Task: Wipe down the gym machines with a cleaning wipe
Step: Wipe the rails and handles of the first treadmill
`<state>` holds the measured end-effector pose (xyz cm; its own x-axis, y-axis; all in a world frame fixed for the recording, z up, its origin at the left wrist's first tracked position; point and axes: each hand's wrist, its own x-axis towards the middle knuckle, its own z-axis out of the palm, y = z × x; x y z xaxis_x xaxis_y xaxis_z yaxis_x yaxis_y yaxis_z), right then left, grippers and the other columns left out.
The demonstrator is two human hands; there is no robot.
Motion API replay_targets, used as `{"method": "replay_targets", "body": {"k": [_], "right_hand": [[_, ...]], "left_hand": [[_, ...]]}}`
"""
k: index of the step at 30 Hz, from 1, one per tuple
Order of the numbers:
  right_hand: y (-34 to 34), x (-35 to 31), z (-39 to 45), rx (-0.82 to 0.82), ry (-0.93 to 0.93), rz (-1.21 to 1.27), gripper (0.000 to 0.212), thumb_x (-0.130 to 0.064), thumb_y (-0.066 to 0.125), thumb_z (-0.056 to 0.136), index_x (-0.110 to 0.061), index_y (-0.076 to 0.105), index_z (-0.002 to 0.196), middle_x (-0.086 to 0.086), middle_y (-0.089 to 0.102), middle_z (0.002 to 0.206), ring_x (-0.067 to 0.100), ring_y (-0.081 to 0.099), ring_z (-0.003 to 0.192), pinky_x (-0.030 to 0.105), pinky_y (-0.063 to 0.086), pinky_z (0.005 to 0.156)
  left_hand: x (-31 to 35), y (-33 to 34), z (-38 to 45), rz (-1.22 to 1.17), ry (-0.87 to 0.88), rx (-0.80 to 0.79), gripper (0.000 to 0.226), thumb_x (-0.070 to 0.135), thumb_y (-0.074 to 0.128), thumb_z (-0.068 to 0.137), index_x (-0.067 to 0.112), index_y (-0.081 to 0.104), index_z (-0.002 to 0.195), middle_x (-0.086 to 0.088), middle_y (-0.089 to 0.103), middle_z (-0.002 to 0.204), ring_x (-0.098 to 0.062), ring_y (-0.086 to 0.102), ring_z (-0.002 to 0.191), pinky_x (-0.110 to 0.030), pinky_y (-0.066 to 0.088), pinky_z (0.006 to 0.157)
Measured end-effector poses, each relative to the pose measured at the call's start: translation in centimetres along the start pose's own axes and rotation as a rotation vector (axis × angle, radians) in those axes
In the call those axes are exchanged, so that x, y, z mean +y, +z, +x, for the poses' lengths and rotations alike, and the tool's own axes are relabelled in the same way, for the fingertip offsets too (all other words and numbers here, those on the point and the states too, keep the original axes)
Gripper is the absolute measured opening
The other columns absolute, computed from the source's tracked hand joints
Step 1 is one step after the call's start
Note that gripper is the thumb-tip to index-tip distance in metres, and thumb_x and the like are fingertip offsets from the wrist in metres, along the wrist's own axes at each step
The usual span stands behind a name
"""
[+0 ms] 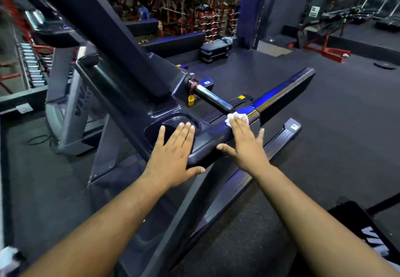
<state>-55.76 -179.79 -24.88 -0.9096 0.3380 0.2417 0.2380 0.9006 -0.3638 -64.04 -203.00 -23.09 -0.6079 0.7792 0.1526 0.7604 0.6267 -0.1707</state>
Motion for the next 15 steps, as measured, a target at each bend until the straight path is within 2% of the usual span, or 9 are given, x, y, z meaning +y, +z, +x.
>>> {"method": "replay_targets", "body": {"k": [3,6,10,13,15], "right_hand": [[1.1,-4.5,-1.6,-0.107,-0.180,-0.031,0.116,-0.097,0.020,0.067,-0.030,0.011,0.162,-0.010,0.001,0.170,0.008,-0.006,0.156,0.071,-0.001,0.117],[1.4,-5.8,-2.1,-0.132,-0.260,-0.085,0.118,-0.100,0.012,0.066,-0.031,0.017,0.161,-0.013,0.008,0.169,0.005,-0.002,0.155,0.072,-0.001,0.117],[0.2,-6.2,-2.4,-0.084,-0.199,-0.199,0.116,-0.096,0.018,0.068,-0.027,0.018,0.161,-0.009,0.011,0.169,0.008,0.005,0.155,0.073,0.001,0.116],[1.1,-9.6,-4.5,-0.156,-0.339,-0.195,0.128,-0.101,0.010,0.062,-0.022,0.018,0.162,-0.006,0.011,0.170,0.008,0.002,0.156,0.069,-0.002,0.118],[2.0,-10.3,-5.0,-0.155,-0.422,-0.164,0.123,-0.099,0.015,0.066,-0.021,0.020,0.162,-0.005,0.013,0.170,0.004,0.000,0.154,0.071,-0.002,0.118]], "left_hand": [[-1.5,0.4,-1.3,-0.076,-0.053,0.003,0.123,0.092,0.010,0.073,0.008,0.002,0.162,-0.006,0.002,0.171,-0.019,-0.002,0.157,-0.059,0.001,0.125],[-3.6,0.6,-2.6,-0.172,-0.100,-0.030,0.131,0.098,0.009,0.065,0.012,-0.009,0.162,-0.001,-0.011,0.170,-0.014,-0.015,0.155,-0.054,-0.006,0.125],[-5.8,0.7,-4.0,-0.299,-0.150,-0.072,0.134,0.100,0.022,0.062,0.017,-0.021,0.159,0.005,-0.024,0.167,-0.011,-0.026,0.152,-0.048,-0.009,0.126],[-6.7,0.8,-4.4,-0.342,-0.151,-0.088,0.139,0.099,0.030,0.059,0.017,-0.022,0.158,0.004,-0.024,0.167,-0.011,-0.026,0.152,-0.047,-0.009,0.126],[-7.0,1.0,-4.4,-0.335,-0.137,-0.094,0.143,0.098,0.034,0.057,0.015,-0.023,0.158,0.002,-0.024,0.168,-0.012,-0.025,0.153,-0.048,-0.009,0.126]]}}
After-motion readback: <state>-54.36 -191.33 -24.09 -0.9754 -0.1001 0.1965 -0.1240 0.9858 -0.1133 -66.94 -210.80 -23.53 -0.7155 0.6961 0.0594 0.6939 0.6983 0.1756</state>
